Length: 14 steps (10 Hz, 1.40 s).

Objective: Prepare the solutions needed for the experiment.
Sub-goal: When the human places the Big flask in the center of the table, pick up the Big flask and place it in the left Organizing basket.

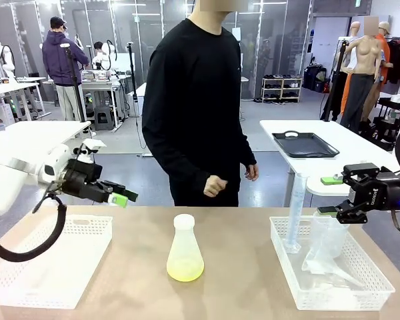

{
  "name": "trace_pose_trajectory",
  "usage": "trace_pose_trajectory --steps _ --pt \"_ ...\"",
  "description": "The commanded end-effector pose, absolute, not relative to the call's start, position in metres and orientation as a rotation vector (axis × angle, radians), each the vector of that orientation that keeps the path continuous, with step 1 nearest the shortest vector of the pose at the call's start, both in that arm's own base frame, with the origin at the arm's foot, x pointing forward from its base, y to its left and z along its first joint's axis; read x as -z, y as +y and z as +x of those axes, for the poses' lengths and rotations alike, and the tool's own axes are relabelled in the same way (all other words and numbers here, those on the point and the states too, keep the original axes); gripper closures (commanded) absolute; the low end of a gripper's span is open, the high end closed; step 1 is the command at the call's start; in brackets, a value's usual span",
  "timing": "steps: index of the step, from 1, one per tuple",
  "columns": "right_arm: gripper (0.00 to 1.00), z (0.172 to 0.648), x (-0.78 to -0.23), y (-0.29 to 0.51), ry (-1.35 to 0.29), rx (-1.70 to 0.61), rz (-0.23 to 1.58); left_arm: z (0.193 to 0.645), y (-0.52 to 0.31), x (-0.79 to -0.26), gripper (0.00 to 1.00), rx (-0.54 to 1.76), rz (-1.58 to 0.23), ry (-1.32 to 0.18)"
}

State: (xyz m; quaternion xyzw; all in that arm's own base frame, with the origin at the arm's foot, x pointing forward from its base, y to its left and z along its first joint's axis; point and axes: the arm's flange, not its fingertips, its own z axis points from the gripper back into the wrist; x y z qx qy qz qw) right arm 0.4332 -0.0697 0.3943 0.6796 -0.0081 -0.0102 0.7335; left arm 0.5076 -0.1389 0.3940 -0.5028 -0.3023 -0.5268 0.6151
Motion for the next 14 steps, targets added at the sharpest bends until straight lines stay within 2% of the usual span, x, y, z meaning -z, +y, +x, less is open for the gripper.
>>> trace_pose_trajectory --steps 1,2,3,4,7,8,9,10,11,14 --pt "0.19 0.432 -0.394 -0.069 -0.028 0.009 1.498 0.496 -0.147 -0.368 0.00 1.423 -0.968 -0.806" --pt "0.19 0.432 -0.394 -0.069 -0.028 0.009 1.498 0.490 -0.151 -0.358 0.00 1.468 -0.883 -0.907" --pt "0.19 0.432 -0.394 -0.069 -0.028 0.009 1.498 0.494 -0.152 -0.351 0.00 1.419 -0.794 -1.019" --pt "0.19 0.432 -0.394 -0.069 -0.028 0.009 1.498 0.503 -0.148 -0.375 0.00 1.449 -0.980 -0.785" --pt "0.19 0.432 -0.394 -0.069 -0.028 0.009 1.498 0.503 -0.148 -0.375 0.00 1.449 -0.980 -0.785" --pt "0.19 0.432 -0.394 -0.069 -0.028 0.009 1.498 0.500 -0.150 -0.363 0.00 1.452 -0.939 -0.825" --pt "0.19 0.432 -0.394 -0.069 -0.028 0.009 1.498 0.513 -0.164 -0.350 0.00 1.463 -0.992 -0.844" --pt "0.19 0.432 -0.394 -0.069 -0.028 0.009 1.498 0.522 -0.172 -0.346 0.00 1.482 -1.027 -0.995" --pt "0.19 0.432 -0.394 -0.069 -0.028 0.009 1.498 0.528 -0.174 -0.342 0.00 1.496 -1.103 -1.063" --pt "0.19 0.432 -0.394 -0.069 -0.028 0.009 1.498 0.532 -0.183 -0.323 0.00 1.500 -1.197 -1.127"
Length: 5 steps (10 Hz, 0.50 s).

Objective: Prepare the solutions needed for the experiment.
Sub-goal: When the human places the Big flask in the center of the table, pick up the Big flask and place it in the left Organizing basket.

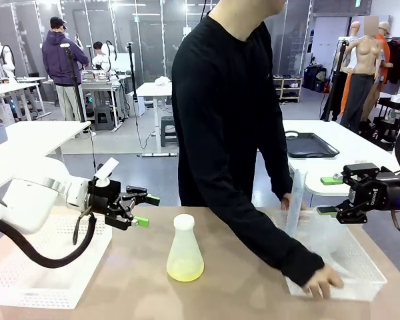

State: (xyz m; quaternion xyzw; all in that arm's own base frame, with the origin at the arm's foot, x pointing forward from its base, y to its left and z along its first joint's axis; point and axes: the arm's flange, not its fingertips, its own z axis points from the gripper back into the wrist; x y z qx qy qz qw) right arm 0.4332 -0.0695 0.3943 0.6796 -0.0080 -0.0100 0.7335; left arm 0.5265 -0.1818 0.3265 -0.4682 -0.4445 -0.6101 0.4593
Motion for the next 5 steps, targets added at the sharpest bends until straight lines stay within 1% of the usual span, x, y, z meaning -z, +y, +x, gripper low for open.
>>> trace_pose_trajectory --steps 1,4,5 --pt "0.19 0.432 -0.394 -0.069 -0.028 0.009 1.498 0.530 -0.191 -0.331 0.00 1.519 -1.172 -1.136" --pt "0.19 0.432 -0.394 -0.069 -0.028 0.009 1.498 0.532 -0.210 -0.369 0.00 1.613 -1.134 -1.162" --pt "0.19 0.432 -0.394 -0.069 -0.028 0.009 1.498 0.535 -0.217 -0.383 0.00 1.625 -1.161 -1.175"
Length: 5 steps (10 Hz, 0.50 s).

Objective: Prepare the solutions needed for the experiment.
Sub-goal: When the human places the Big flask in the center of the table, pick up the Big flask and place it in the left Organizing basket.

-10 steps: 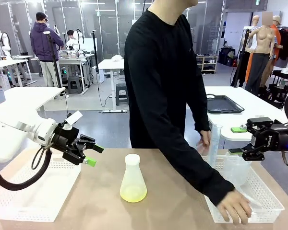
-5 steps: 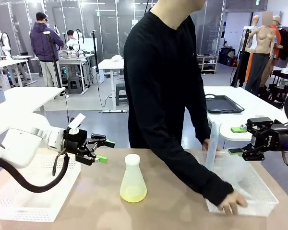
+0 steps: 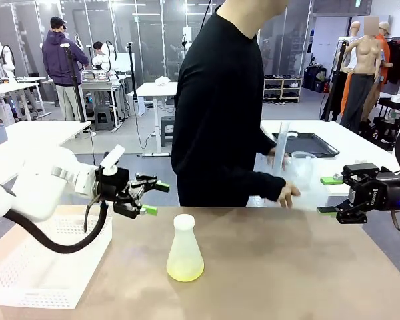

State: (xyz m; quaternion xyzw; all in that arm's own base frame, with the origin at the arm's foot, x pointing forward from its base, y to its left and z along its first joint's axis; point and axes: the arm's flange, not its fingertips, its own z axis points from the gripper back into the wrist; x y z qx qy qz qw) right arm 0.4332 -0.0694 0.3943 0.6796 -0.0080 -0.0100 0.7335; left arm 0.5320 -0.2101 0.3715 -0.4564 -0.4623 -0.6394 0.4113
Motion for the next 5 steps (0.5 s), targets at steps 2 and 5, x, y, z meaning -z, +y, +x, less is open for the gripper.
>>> trace_pose_trajectory --steps 2,5 --pt "0.19 0.432 -0.394 -0.069 -0.028 0.009 1.498 0.539 -0.231 -0.399 0.00 1.649 -1.217 -1.193" --pt "0.19 0.432 -0.394 -0.069 -0.028 0.009 1.498 0.552 -0.247 -0.370 0.00 1.589 -1.336 -1.203"
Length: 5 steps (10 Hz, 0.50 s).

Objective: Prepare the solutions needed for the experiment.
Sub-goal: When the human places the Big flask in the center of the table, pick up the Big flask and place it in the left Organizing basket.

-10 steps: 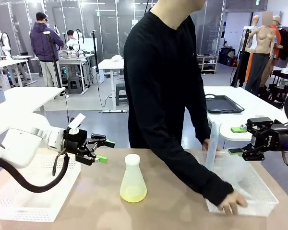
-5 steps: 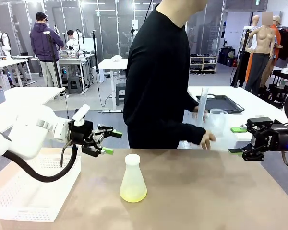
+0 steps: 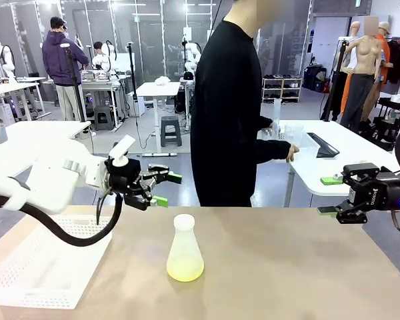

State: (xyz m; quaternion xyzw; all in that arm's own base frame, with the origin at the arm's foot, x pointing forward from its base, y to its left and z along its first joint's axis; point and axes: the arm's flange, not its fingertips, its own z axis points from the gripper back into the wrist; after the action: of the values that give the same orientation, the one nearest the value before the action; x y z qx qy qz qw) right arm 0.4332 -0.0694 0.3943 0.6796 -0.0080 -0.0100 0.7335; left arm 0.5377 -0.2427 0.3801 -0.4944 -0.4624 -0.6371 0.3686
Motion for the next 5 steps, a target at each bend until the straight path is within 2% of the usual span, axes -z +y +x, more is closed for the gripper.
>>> trace_pose_trajectory --steps 1,5 --pt "0.19 0.432 -0.394 -0.069 -0.028 0.009 1.498 0.558 -0.246 -0.355 0.00 1.566 -1.419 -1.195" --pt "0.19 0.432 -0.394 -0.069 -0.028 0.009 1.498 0.566 -0.245 -0.313 0.00 1.671 -1.516 -1.212"
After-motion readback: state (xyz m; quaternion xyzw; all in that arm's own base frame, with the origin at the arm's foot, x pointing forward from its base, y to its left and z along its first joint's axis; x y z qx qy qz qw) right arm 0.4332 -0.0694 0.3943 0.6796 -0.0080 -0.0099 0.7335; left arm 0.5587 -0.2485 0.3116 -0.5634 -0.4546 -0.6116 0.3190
